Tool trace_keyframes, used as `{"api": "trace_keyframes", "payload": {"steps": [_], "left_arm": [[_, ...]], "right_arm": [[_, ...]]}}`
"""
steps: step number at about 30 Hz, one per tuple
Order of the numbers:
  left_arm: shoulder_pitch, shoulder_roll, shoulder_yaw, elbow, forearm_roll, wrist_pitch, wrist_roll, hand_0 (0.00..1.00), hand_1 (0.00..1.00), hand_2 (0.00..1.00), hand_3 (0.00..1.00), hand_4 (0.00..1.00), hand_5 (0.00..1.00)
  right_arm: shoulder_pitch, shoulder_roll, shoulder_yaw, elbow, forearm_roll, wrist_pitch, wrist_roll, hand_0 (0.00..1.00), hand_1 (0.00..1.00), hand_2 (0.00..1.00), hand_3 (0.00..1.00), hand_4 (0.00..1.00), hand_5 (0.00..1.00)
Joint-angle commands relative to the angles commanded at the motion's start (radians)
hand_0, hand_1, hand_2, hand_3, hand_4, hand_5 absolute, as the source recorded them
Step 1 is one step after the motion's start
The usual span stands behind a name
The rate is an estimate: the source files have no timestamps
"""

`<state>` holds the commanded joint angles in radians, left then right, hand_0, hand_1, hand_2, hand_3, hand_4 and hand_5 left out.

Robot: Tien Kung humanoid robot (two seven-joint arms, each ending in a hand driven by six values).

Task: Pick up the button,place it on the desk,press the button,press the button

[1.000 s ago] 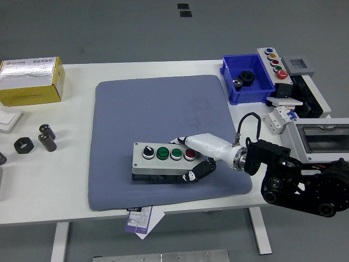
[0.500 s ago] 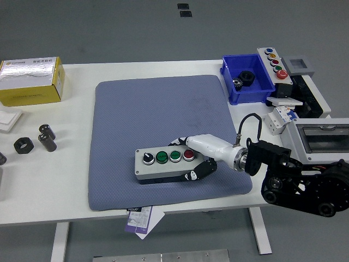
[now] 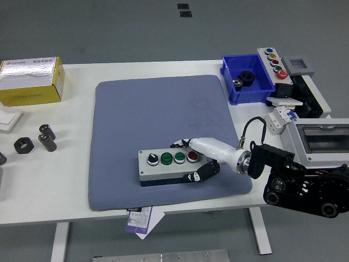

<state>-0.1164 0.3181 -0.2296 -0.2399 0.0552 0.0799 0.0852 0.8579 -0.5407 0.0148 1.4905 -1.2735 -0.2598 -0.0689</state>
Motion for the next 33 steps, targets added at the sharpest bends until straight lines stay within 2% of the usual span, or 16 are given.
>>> {"api": "trace_keyframes", "payload": {"steps": [3,4,15,16,21,22,23,33], "left_arm": [[0.0,0.001,0.001,0.0,-0.001,0.0,0.0,0.688,0.631,0.557,0.603,0.676,0.218],[0.0,0.001,0.001,0.0,-0.002,0.0,0.0,0.688,0.631,0.556,0.603,0.675,0.217],[0.0,-0.001,0.004,0.0,-0.003,0.0,0.0,0.688,0.63,0.556,0.603,0.675,0.217],[0.001,-0.001,0.003,0.0,-0.003,0.0,0.0,0.688,0.631,0.556,0.602,0.673,0.216],[0.002,0.0,0.006,0.0,-0.004,0.0,0.0,0.688,0.631,0.556,0.602,0.673,0.216],[0.002,0.0,0.006,0.0,-0.004,0.0,0.0,0.688,0.63,0.555,0.602,0.673,0.215],[0.002,0.0,0.006,0.0,-0.004,0.0,0.0,0.688,0.63,0.555,0.602,0.673,0.215],[0.003,-0.001,0.009,0.0,-0.008,0.0,-0.003,0.688,0.631,0.556,0.601,0.673,0.214]], "right_arm": [[-0.001,-0.005,-0.006,0.002,0.018,-0.005,0.009,0.873,0.821,0.845,0.84,0.144,0.002],[-0.001,-0.005,-0.007,0.002,0.021,-0.007,0.011,0.871,0.822,0.849,0.85,0.176,0.047],[-0.001,-0.006,-0.002,-0.009,0.01,-0.01,0.005,0.869,0.821,0.852,0.868,0.188,0.051],[-0.001,-0.007,-0.002,-0.009,0.01,-0.01,0.005,0.881,0.841,0.871,0.914,0.217,0.031],[0.0,-0.011,0.0,-0.007,0.009,-0.01,0.006,0.881,0.841,0.871,0.914,0.217,0.031],[0.0,-0.012,0.0,-0.006,0.01,-0.009,0.007,0.907,0.895,0.933,0.977,0.298,0.034],[0.001,-0.013,0.001,-0.006,0.01,-0.01,0.007,0.907,0.895,0.933,0.977,0.298,0.034],[0.0,-0.022,0.027,-0.01,0.036,0.034,0.03,0.92,0.903,0.95,0.998,0.335,0.029]]}}
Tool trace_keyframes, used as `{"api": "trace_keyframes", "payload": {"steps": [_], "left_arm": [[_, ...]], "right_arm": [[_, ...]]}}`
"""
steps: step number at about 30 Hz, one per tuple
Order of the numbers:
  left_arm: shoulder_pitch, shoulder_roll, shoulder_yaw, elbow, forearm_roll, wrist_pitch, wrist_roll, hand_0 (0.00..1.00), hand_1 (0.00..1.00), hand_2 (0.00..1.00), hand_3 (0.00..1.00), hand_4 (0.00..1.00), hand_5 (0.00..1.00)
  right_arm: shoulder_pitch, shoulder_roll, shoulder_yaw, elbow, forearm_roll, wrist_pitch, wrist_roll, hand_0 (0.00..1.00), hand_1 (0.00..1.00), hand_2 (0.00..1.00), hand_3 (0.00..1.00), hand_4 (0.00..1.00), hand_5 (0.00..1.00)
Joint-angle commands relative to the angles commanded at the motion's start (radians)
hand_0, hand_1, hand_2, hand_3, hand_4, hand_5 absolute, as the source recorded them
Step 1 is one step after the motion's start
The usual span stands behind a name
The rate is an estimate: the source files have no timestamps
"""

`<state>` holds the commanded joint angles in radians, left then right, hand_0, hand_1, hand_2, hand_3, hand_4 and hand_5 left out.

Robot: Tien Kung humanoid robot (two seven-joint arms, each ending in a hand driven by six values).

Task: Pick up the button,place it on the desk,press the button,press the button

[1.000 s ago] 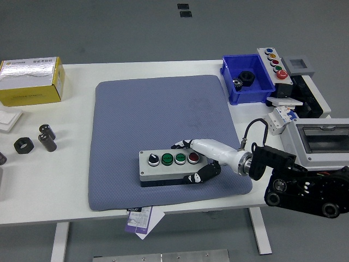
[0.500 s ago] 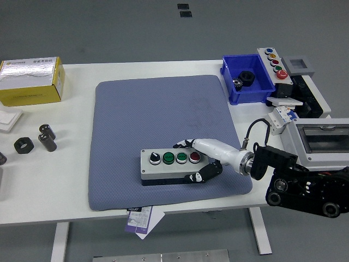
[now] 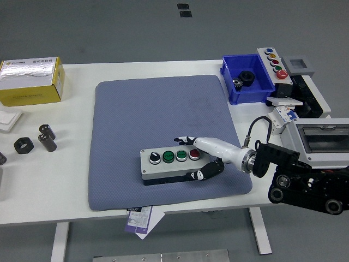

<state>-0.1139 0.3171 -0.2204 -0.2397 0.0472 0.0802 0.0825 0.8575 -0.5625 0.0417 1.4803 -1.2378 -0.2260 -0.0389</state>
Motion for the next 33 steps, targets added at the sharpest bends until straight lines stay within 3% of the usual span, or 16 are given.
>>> {"api": "trace_keyframes", "payload": {"steps": [1,6,7,23,27,33], "left_arm": [[0.0,0.0,0.0,0.0,0.0,0.0,0.0,0.687,0.631,0.555,0.601,0.672,0.214],[0.0,0.001,0.0,0.0,0.001,0.0,0.0,0.687,0.631,0.555,0.601,0.672,0.214],[0.0,0.001,0.0,0.0,0.001,0.0,0.0,0.688,0.63,0.556,0.601,0.671,0.211],[0.001,0.001,-0.003,0.0,0.004,-0.001,0.002,0.687,0.63,0.554,0.601,0.671,0.211],[0.002,0.0,-0.006,0.0,0.005,-0.001,0.002,0.687,0.629,0.555,0.599,0.671,0.212],[0.004,0.0,-0.006,0.0,0.003,-0.001,0.002,0.687,0.629,0.553,0.597,0.669,0.217]], "right_arm": [[0.0,-0.001,0.003,0.001,0.001,0.003,0.001,0.943,0.93,0.974,0.998,0.394,0.049],[-0.001,-0.005,0.011,0.005,0.002,0.014,-0.002,0.943,0.93,0.974,0.998,0.394,0.049],[-0.001,-0.006,0.011,0.006,0.002,0.016,-0.003,0.982,0.987,0.998,0.998,0.43,0.075],[0.011,-0.045,0.036,0.045,-0.014,0.037,-0.016,0.998,0.998,0.998,0.998,0.426,0.055],[0.02,-0.096,0.082,0.103,-0.022,0.081,-0.04,0.998,0.998,0.998,0.998,0.439,0.03],[0.039,-0.217,0.209,0.227,-0.001,0.199,-0.122,0.998,0.998,0.998,0.998,0.463,0.027]]}}
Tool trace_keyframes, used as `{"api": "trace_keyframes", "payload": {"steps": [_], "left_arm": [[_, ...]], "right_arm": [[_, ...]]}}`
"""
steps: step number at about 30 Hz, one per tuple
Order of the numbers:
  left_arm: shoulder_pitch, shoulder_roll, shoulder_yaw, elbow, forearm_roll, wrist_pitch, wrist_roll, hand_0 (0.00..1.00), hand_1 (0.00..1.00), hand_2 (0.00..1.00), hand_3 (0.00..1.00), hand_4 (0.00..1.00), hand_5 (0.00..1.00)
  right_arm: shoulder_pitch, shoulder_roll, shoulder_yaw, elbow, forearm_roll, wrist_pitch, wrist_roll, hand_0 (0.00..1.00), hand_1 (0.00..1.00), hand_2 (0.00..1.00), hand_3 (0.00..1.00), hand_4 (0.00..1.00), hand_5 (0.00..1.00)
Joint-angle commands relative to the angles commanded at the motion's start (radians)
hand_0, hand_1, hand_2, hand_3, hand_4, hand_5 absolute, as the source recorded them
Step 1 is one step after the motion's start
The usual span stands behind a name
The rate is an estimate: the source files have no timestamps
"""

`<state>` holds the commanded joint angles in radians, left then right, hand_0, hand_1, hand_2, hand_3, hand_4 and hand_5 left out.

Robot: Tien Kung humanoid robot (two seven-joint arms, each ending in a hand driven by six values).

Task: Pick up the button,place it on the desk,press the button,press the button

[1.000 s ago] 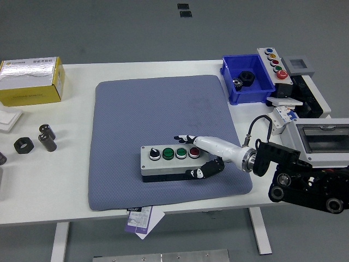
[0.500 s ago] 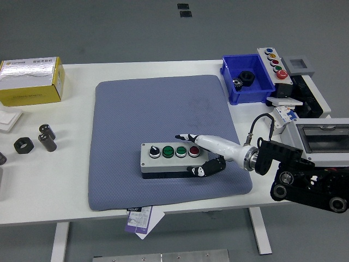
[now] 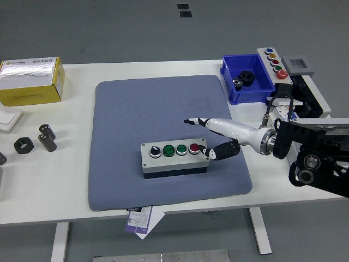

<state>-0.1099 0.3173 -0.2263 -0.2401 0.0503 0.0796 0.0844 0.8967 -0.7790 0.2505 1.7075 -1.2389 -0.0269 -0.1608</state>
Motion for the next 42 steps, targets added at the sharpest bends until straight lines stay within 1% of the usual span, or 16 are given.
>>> {"api": "trace_keyframes", "payload": {"steps": [3,4,7,9,10,13,15,16,19,21,22,27,28,33,34,42], "left_arm": [[0.001,0.0,0.0,0.0,-0.001,0.0,0.0,0.687,0.629,0.553,0.597,0.669,0.217],[0.001,0.0,0.0,0.0,-0.002,0.0,0.0,0.688,0.629,0.553,0.596,0.668,0.22],[0.001,0.001,0.002,0.0,-0.004,0.0,0.0,0.688,0.629,0.553,0.596,0.668,0.22],[0.0,0.002,0.002,0.0,-0.004,0.0,0.0,0.688,0.629,0.553,0.596,0.668,0.22],[-0.001,0.002,0.003,0.0,-0.004,0.0,0.0,0.686,0.629,0.553,0.596,0.667,0.219],[-0.003,0.003,0.005,0.0,-0.005,0.0,0.0,0.686,0.629,0.553,0.596,0.667,0.219],[-0.003,0.003,0.007,-0.001,-0.008,0.0,0.0,0.686,0.629,0.553,0.596,0.667,0.219],[-0.003,0.003,0.009,-0.001,-0.009,0.0,0.0,0.687,0.629,0.552,0.595,0.668,0.218],[-0.002,0.003,0.018,0.0,-0.019,0.0,0.001,0.687,0.629,0.552,0.595,0.668,0.218],[-0.001,0.003,0.024,0.001,-0.025,0.0,0.001,0.687,0.629,0.552,0.595,0.668,0.218],[-0.001,0.003,0.026,0.001,-0.027,0.0,0.001,0.687,0.629,0.552,0.595,0.667,0.218],[-0.001,0.002,0.032,0.001,-0.032,0.0,0.001,0.687,0.629,0.552,0.595,0.667,0.218],[-0.002,0.002,0.032,0.001,-0.032,0.0,0.001,0.687,0.629,0.552,0.595,0.667,0.217],[-0.003,0.001,0.028,0.001,-0.026,0.0,0.001,0.687,0.629,0.552,0.595,0.667,0.217],[-0.003,0.001,0.028,0.001,-0.026,0.0,0.001,0.687,0.629,0.551,0.595,0.666,0.213],[-0.001,-0.001,0.031,0.002,-0.028,0.0,0.001,0.687,0.629,0.551,0.595,0.666,0.212]], "right_arm": [[0.022,-0.063,0.077,0.064,0.035,0.074,-0.068,0.998,0.998,0.998,0.998,0.463,0.027],[0.03,-0.077,0.1,0.072,0.052,0.102,-0.091,0.998,0.998,0.998,0.998,0.514,0.026],[0.067,-0.099,0.184,0.072,0.127,0.22,-0.186,0.998,0.998,0.998,0.998,0.514,0.026],[0.092,-0.095,0.225,0.072,0.17,0.292,-0.244,0.998,0.998,0.998,0.998,0.514,0.026],[0.109,-0.087,0.244,0.072,0.192,0.334,-0.277,0.796,0.809,0.868,0.998,0.55,0.064],[0.149,-0.058,0.254,0.071,0.214,0.442,-0.366,0.796,0.809,0.868,0.998,0.55,0.064],[0.165,-0.039,0.243,0.066,0.21,0.497,-0.414,0.796,0.809,0.868,0.998,0.55,0.064],[0.171,-0.032,0.237,0.063,0.206,0.52,-0.434,0.521,0.633,0.689,0.998,0.604,0.339],[0.181,-0.005,0.218,0.058,0.197,0.585,-0.485,0.521,0.633,0.689,0.998,0.604,0.339],[0.183,0.01,0.207,0.053,0.193,0.602,-0.485,0.521,0.633,0.689,0.998,0.604,0.339],[0.183,0.018,0.203,0.049,0.19,0.604,-0.485,0.1,0.443,0.547,0.998,0.487,0.294],[0.172,0.072,0.184,0.004,0.172,0.586,-0.482,0.1,0.443,0.547,0.998,0.487,0.294],[0.169,0.086,0.181,-0.009,0.167,0.58,-0.481,0.04,0.338,0.445,0.998,0.374,0.19],[0.155,0.129,0.155,-0.043,0.146,0.565,-0.479,0.04,0.338,0.445,0.998,0.374,0.19],[0.152,0.133,0.148,-0.045,0.145,0.565,-0.48,0.03,0.296,0.394,0.998,0.311,0.14],[0.135,0.138,0.125,-0.027,0.146,0.573,-0.483,0.021,0.28,0.365,0.998,0.309,0.142]]}}
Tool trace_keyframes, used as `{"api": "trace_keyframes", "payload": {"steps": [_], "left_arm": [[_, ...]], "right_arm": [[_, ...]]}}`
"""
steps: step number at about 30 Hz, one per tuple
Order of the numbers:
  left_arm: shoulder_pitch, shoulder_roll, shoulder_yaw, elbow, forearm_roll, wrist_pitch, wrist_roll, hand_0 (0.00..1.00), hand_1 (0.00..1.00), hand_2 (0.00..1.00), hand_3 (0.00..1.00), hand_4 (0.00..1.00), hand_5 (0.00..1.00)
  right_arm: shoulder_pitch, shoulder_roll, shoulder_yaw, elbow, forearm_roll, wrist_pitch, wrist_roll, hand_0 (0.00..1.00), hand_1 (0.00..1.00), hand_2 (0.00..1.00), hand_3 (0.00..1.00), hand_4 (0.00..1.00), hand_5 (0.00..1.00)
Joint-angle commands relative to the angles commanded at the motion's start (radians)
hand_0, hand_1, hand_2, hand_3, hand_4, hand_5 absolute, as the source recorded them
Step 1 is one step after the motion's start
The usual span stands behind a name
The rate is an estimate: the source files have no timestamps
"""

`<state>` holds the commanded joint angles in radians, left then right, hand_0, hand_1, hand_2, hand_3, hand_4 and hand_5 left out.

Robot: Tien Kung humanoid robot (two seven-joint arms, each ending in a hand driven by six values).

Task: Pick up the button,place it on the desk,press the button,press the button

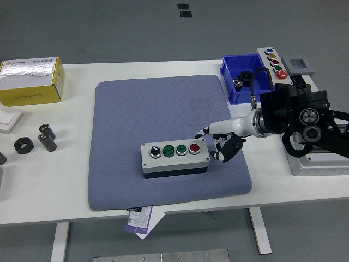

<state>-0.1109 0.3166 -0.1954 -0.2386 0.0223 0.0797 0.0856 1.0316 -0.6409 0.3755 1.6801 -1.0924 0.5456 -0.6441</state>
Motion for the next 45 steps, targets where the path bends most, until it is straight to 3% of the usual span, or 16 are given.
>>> {"api": "trace_keyframes", "payload": {"steps": [12,23,32,38,45], "left_arm": [[-0.004,0.0,-0.006,0.0,0.008,0.0,0.0,0.687,0.629,0.551,0.595,0.666,0.211],[-0.003,-0.002,-0.008,0.0,0.01,0.0,0.0,0.687,0.629,0.551,0.595,0.665,0.211],[-0.003,-0.002,-0.012,-0.001,0.013,0.0,0.0,0.687,0.629,0.551,0.595,0.666,0.21],[0.0,-0.001,-0.015,-0.001,0.014,0.0,0.0,0.687,0.629,0.551,0.594,0.666,0.209],[0.002,-0.001,-0.021,-0.001,0.018,0.0,-0.001,0.687,0.629,0.551,0.595,0.666,0.209]], "right_arm": [[-0.01,0.008,-0.011,-0.018,0.011,-0.002,0.008,0.019,0.27,0.354,0.998,0.273,0.093],[-0.008,0.007,-0.019,0.006,0.01,0.0,0.011,0.018,0.268,0.343,0.998,0.272,0.092],[-0.01,0.024,-0.066,-0.034,0.012,-0.01,0.013,0.018,0.268,0.341,0.998,0.272,0.091],[-0.022,-0.023,0.001,0.012,0.026,-0.018,0.035,0.019,0.269,0.342,0.998,0.272,0.09],[-0.105,-0.097,0.193,0.07,0.071,-0.006,0.08,0.02,0.27,0.338,0.998,0.272,0.091]]}}
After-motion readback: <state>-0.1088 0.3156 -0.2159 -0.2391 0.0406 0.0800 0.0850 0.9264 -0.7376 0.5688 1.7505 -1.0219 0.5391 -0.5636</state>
